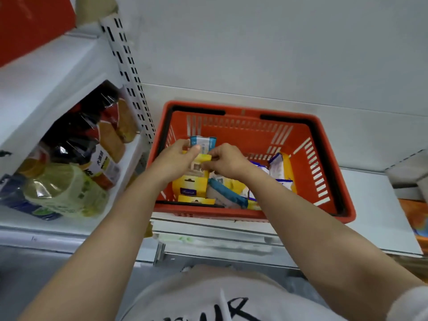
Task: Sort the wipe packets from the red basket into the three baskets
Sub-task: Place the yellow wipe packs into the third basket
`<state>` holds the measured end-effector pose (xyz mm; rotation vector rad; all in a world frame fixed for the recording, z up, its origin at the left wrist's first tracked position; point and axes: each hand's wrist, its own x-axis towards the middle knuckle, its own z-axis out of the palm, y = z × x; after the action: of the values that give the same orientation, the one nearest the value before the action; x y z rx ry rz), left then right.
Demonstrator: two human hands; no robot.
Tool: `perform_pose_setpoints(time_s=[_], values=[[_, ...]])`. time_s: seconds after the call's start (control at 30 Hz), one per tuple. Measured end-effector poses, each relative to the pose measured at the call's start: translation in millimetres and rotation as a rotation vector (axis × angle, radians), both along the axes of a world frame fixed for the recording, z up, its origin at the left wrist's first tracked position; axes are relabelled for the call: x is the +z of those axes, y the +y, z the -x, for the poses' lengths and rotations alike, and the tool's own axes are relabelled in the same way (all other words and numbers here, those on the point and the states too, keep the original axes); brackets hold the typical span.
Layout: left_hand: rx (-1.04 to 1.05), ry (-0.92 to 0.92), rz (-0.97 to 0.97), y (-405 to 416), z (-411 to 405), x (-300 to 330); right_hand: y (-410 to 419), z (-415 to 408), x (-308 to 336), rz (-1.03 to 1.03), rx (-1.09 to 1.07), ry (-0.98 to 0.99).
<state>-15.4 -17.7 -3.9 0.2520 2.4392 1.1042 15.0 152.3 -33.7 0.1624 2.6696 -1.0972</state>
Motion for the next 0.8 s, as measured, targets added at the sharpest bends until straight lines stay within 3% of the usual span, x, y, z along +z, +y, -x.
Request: perform_pose_setpoints(time_s=[0.13, 0.3, 0.4, 0.57, 0.7, 0.8], values=[[0.025, -0.018, -0.191, 6, 9, -3, 35, -10, 18, 0.462, -0.129, -0.006], [0.116, -0.001, -0.403, 35, 9, 7, 57, -16, 23, 0.714, -0.253, 0.028], [0.214, -0.028, -0.483, 47, 9, 11, 60, -24, 24, 0.681, -0.204, -0.027], [0.197, -0.042, -0.545, 59, 6, 12, 64, -30, 24, 0.629, -0.284, 0.051], [0.212, 0.099, -0.505, 67, 3, 15, 68, -26, 29, 0.394, -0.369, 0.056], [0.129, 0.185, -0.474, 68, 5, 15, 74, -22, 41, 0.764, -0.485, -0.253]])
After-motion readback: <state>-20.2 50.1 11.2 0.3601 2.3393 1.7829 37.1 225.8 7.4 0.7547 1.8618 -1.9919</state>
